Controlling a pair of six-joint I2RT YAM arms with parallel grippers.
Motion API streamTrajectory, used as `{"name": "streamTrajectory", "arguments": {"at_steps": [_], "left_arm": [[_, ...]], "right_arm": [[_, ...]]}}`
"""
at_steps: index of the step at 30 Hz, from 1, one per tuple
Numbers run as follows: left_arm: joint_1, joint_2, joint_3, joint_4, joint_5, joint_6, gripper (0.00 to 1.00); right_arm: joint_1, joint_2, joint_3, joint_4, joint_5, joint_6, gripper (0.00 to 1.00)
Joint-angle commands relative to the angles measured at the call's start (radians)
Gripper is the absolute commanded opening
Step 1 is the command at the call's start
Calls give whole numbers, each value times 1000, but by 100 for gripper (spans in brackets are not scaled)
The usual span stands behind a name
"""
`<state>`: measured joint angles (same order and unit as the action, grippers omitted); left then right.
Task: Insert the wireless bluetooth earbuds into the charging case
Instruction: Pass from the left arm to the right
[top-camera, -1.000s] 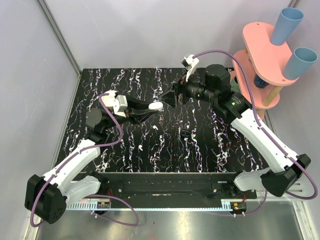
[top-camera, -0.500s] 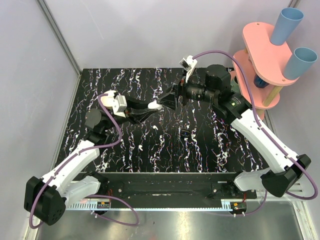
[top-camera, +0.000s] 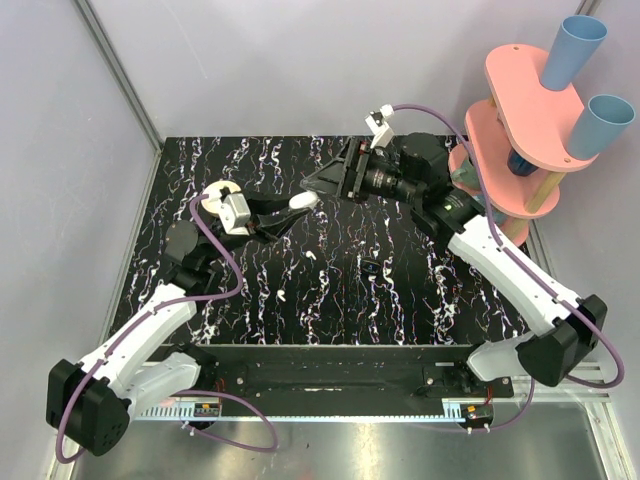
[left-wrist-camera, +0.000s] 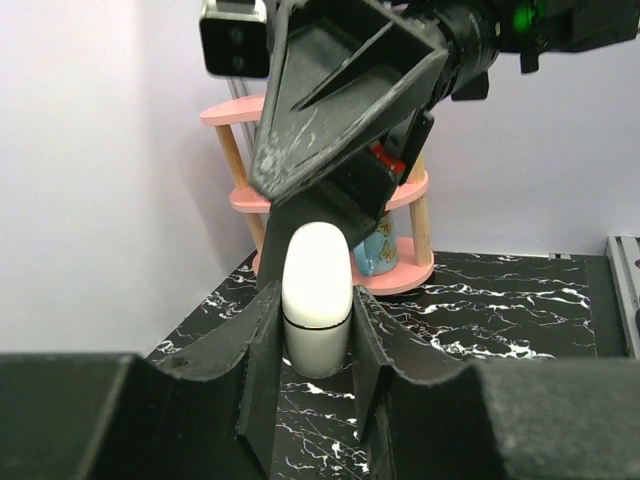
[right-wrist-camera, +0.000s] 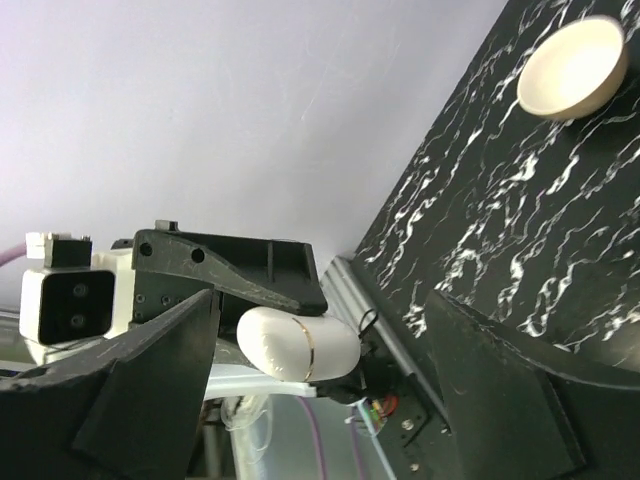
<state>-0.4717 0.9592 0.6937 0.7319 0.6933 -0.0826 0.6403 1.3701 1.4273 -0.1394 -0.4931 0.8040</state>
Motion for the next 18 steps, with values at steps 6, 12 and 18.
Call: {"name": "streamTrajectory", "arguments": {"at_steps": [6,12,18], "left_arm": [[-12,-17,-3,57,-83,61,0],[-16,-13,-17,81,-123,61,0],[-21,-5,-17,95,-140,58,0]], "right_arm": [[1,26,-51,198,-71,262,85],[1,15,-87,262,-101,307,80],[1,20,-94,291,-119,319,67]]}}
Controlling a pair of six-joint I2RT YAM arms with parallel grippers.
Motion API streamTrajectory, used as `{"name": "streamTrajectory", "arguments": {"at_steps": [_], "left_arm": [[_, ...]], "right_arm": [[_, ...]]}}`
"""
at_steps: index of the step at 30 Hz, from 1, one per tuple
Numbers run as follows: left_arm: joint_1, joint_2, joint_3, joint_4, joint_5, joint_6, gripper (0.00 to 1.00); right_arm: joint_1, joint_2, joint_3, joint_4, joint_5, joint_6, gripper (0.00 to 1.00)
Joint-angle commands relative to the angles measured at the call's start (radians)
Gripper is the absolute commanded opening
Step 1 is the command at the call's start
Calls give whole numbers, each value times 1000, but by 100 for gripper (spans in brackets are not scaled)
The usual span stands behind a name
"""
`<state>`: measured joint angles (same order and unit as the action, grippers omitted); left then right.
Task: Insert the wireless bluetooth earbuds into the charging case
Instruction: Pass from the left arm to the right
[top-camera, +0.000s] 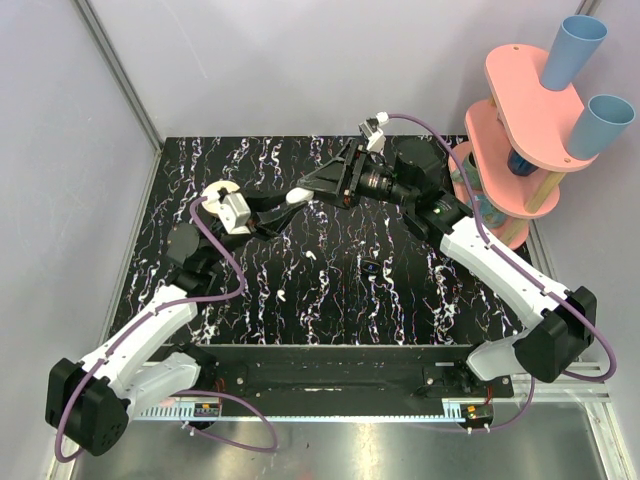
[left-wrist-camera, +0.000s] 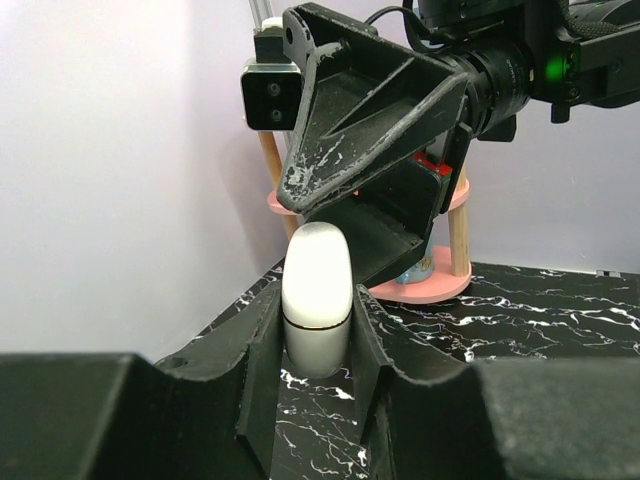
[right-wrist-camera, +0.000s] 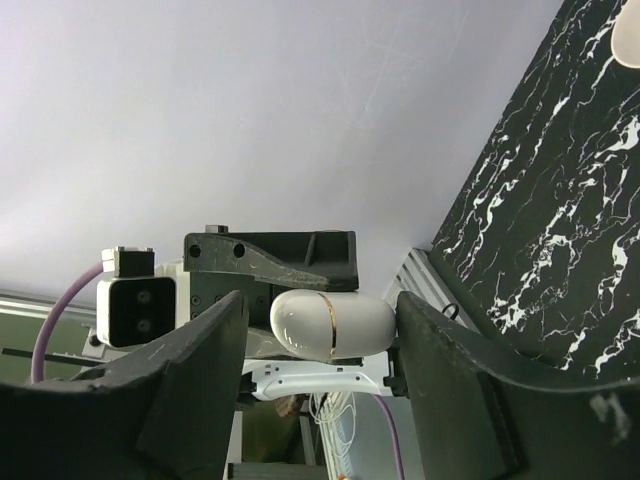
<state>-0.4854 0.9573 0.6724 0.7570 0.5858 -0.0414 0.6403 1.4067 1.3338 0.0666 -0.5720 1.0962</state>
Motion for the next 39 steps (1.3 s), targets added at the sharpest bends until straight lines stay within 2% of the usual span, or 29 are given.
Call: {"name": "streamTrajectory", "arguments": {"at_steps": [1,7,18,22,24,29,31,32,35,36,39], "left_arm": [[-7,0,4,71,-34,17,0],[-12,4,-2,80,-47,17,0],[-15,8,-10,102,-89,20,0],[-16,9,-11,105,-93,23,0],[-16,11,-11,104,-95,25,0],[-19,18,-4,94,-89,15,0],[-19,18,-4,91,-89,8,5],[-19,18,-4,91,-84,3,11],[-19,15,-7,85,-81,-6,19],[-19,15,-11,87,-84,-8,25],[-19,12,-16,90,-84,-18,29]], "right_arm": [[-1,-14,-1,91,-45,31,68],[-1,0,-1,118,-83,44,70],[-1,15,8,125,-108,48,68],[1,15,4,133,-112,51,60],[-1,17,4,142,-114,54,52],[-1,23,-4,176,-127,67,44],[-2,23,-11,205,-134,79,42],[-2,23,-15,213,-135,80,42],[-4,18,-30,254,-134,96,40],[-4,15,-38,272,-131,106,39],[-5,6,-47,301,-121,111,38]]}}
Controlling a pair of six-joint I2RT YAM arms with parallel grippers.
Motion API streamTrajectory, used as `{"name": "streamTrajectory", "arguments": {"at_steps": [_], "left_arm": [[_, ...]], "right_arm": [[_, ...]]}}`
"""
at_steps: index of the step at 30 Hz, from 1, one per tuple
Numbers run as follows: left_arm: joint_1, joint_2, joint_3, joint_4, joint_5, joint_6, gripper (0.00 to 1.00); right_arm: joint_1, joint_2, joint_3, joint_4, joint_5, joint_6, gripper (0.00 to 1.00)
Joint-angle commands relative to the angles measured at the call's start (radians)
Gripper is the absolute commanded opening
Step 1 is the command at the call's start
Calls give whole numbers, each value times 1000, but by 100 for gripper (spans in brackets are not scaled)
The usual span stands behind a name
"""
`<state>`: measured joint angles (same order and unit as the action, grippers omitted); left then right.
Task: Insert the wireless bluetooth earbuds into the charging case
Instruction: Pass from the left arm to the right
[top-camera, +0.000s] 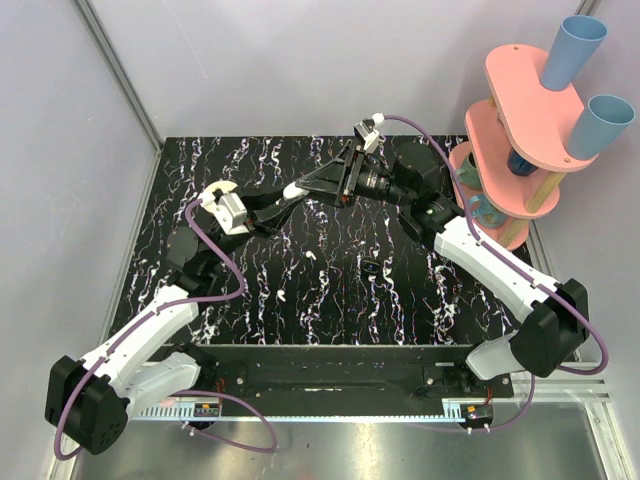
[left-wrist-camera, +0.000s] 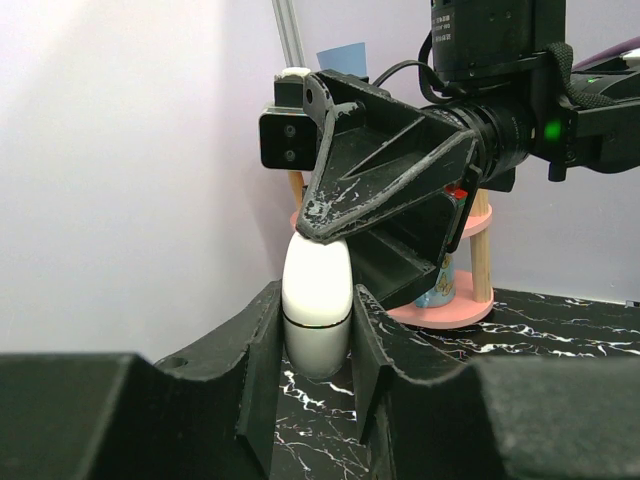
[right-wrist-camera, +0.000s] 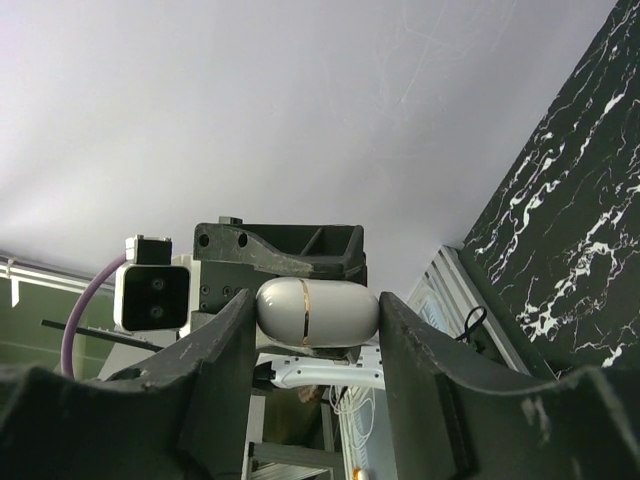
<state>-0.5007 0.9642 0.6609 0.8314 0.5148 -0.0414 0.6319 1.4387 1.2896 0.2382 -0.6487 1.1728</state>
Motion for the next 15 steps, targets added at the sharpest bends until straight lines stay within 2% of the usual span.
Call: {"name": "streamTrajectory", "arguments": {"at_steps": [1,3,6,7,15], "left_arm": [[-4,5,-4,17,-12,-18,30],[-4,4,-7,20,-13,-21,31],[-4,4,-9,20,-12,-25,37],[-4,2,-10,20,-15,-26,44],[-4,-2,-17,29,-25,-28,42]], "right_arm": [[2,-29,-3,131,-40,34,38],[2,-34,-6,135,-34,33,38],[0,-37,-6,136,-29,31,38],[2,-35,-6,136,-31,31,38],[2,-29,-4,138,-32,34,38]]}}
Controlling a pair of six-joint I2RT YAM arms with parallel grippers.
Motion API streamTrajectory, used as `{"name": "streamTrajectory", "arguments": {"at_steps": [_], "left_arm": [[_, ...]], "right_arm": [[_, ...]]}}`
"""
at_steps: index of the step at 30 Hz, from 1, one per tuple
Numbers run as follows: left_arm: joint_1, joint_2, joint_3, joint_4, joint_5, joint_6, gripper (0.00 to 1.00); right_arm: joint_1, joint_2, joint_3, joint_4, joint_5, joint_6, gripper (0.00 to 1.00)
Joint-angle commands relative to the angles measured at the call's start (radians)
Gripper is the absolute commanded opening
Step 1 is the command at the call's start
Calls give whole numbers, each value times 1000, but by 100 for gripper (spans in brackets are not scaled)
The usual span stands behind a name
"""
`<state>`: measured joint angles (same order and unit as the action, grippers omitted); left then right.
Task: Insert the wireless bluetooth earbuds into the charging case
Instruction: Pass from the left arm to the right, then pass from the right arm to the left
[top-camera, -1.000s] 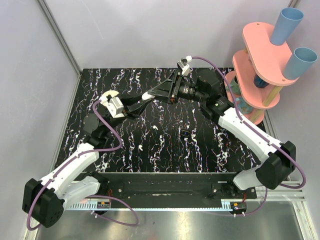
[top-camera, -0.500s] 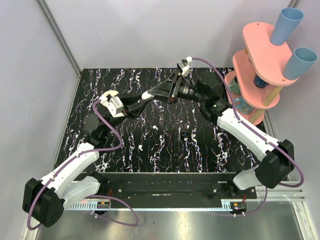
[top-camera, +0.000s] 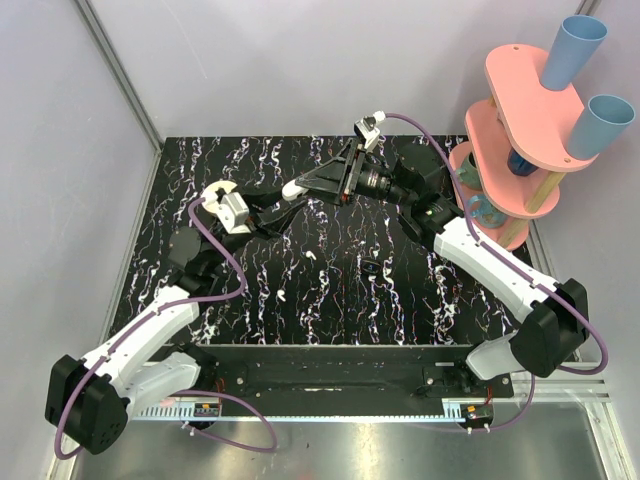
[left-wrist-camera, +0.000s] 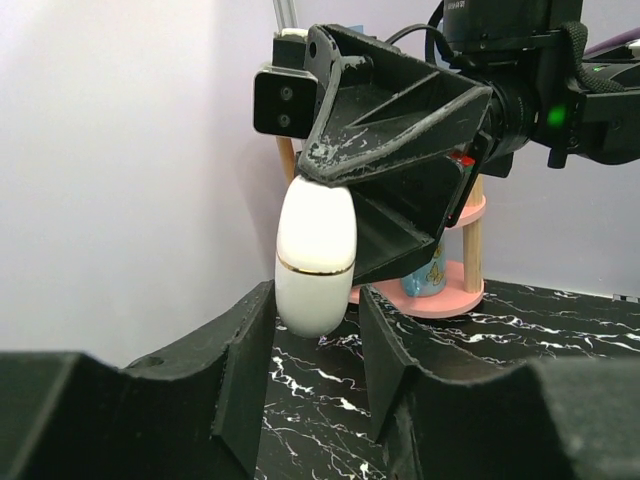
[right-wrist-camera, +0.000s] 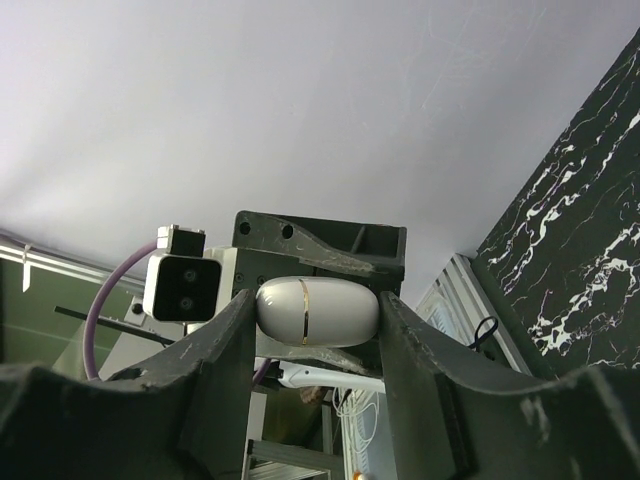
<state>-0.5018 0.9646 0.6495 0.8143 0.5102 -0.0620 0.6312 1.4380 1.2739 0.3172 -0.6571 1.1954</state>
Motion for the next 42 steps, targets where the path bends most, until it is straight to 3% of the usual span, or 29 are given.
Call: {"name": "streamTrajectory", "arguments": {"at_steps": [1,15,18,19,25,34,42], "left_arm": [[-3,0,-4,49,-25,-7,42],[-3,5,-14,115,-59,-27,48],[-3,6,-14,115,-62,-29,46],[-4,8,-11,117,-61,-29,41],[-4,13,-10,121,-56,-36,40],[-6,11,-10,128,-58,-36,50],[-9,16,-2,108,-52,-30,41]], "right_arm": [[2,-30,12,59,-24,12,38],[1,-28,12,25,-24,-5,39],[-1,-28,8,23,-24,-5,39],[1,-27,8,23,-24,-3,39],[1,-22,8,23,-29,-3,39],[1,-22,13,3,-22,-13,39],[1,-27,16,-18,-9,-31,39]]}}
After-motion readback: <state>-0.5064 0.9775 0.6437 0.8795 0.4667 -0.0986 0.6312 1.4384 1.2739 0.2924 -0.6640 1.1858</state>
